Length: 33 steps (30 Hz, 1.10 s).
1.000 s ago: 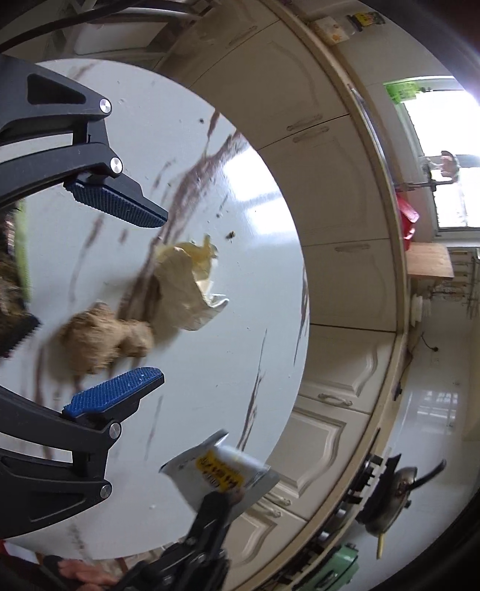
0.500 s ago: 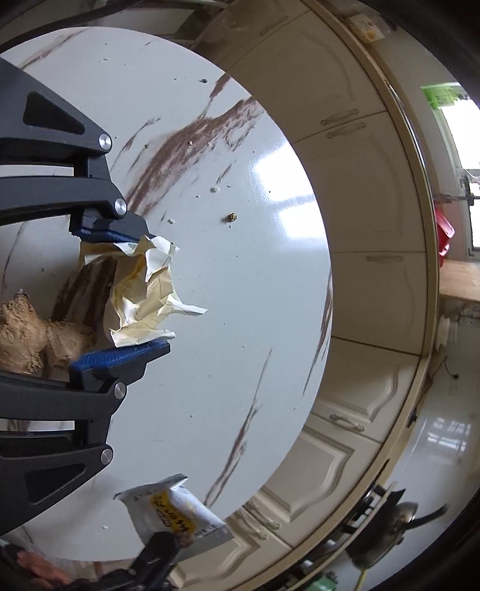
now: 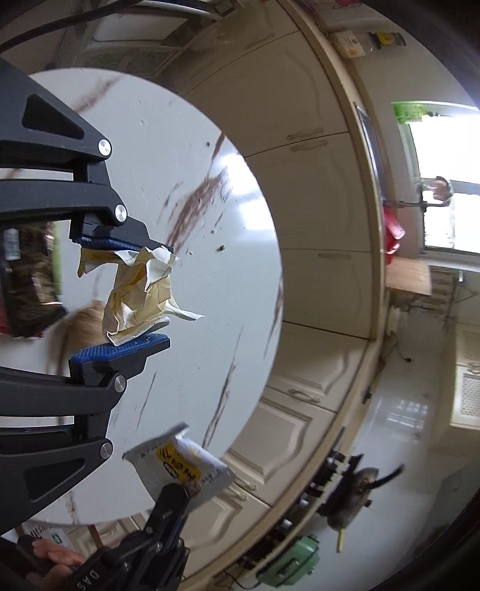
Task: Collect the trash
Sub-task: 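Carry the paper and packet over the blue bin and open both grippers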
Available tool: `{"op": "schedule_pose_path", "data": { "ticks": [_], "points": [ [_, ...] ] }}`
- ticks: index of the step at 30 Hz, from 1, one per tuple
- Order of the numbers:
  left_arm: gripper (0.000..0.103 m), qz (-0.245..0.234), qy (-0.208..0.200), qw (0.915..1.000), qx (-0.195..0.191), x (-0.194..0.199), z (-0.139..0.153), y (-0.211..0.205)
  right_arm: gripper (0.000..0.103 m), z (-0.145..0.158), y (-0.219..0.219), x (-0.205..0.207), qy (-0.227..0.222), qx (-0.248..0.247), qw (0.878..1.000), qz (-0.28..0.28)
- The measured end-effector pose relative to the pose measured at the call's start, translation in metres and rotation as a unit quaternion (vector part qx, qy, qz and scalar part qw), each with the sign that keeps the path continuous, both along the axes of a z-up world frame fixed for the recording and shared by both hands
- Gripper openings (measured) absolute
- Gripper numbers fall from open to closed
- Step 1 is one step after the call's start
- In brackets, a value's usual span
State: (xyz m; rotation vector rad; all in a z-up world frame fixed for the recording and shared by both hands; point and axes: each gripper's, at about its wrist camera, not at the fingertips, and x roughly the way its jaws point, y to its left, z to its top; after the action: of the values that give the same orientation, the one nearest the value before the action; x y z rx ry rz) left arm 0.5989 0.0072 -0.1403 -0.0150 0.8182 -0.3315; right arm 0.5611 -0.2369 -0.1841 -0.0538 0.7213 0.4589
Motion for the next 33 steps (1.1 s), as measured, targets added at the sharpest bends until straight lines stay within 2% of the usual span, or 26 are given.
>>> {"op": "schedule_pose_path", "data": {
  "ticks": [6,11,15,20,22,26,33],
  "points": [
    [0.037,0.009,-0.03,0.9995,-0.004,-0.086,0.024,0.063,0.002,0.028,0.057,-0.054,-0.021,0.0,0.998,0.053],
    [0.037,0.056,-0.051,0.9971,0.003,-0.187,0.023,0.152,0.002,0.036,0.129,-0.11,-0.023,0.015,0.992,0.121],
    [0.038,0.109,-0.047,0.9922,0.039,-0.257,0.008,0.214,0.002,0.031,0.197,-0.15,-0.015,0.019,0.983,0.18],
    [0.038,0.152,0.007,0.988,0.026,-0.318,-0.041,0.28,0.002,0.006,0.277,-0.185,0.013,0.014,0.971,0.237],
    [0.038,0.166,0.033,0.9855,0.014,-0.331,-0.064,0.299,0.002,-0.008,0.301,-0.193,0.027,0.008,0.968,0.251],
    [0.038,0.189,0.075,0.9791,-0.006,-0.327,-0.104,0.318,0.002,-0.038,0.341,-0.2,0.053,-0.006,0.963,0.265],
    [0.049,0.207,0.12,0.9708,-0.013,-0.277,-0.147,0.326,0.002,-0.09,0.378,-0.189,0.086,-0.045,0.96,0.261]
  ]
}}
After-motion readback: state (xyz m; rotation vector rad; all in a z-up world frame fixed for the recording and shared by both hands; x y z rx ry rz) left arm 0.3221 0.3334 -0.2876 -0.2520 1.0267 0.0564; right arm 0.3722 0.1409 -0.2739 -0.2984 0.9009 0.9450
